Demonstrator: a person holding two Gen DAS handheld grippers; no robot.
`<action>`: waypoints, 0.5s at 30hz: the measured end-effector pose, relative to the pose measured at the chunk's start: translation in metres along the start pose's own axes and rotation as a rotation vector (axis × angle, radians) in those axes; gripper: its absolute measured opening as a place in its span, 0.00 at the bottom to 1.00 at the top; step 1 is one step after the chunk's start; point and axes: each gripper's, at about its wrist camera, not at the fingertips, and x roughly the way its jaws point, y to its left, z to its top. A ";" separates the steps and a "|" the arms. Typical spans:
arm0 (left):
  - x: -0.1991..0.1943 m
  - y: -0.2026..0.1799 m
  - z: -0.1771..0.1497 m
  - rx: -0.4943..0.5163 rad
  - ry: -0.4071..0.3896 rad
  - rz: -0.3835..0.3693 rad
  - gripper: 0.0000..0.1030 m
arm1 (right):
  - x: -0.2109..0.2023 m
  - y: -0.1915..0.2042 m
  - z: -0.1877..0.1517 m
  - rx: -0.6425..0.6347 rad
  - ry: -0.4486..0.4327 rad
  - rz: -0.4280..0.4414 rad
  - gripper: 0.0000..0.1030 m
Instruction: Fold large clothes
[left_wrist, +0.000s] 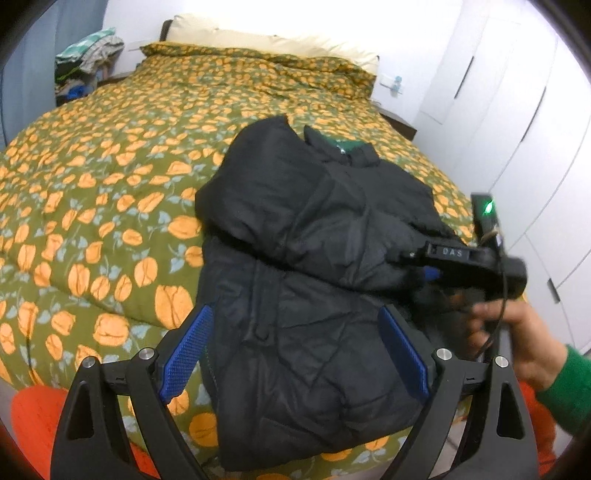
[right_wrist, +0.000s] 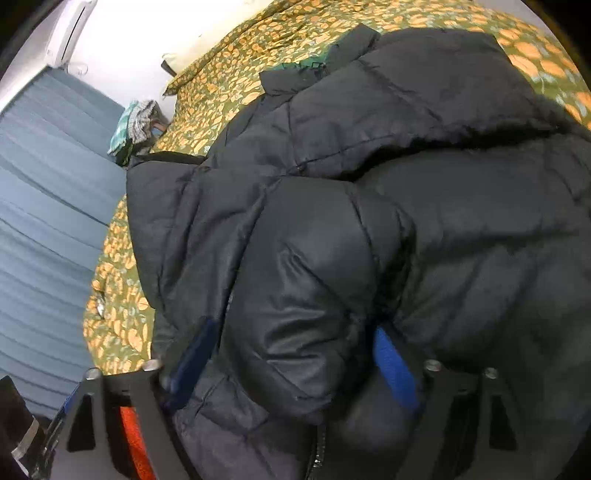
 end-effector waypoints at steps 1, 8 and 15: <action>0.002 0.001 0.000 -0.002 0.005 0.004 0.89 | -0.002 0.002 0.002 -0.017 0.003 -0.007 0.31; 0.010 0.003 0.005 0.002 0.008 0.015 0.89 | -0.082 0.033 0.078 -0.254 -0.223 -0.061 0.24; 0.034 -0.008 0.009 0.016 0.048 0.015 0.89 | -0.100 -0.019 0.174 -0.243 -0.318 -0.222 0.24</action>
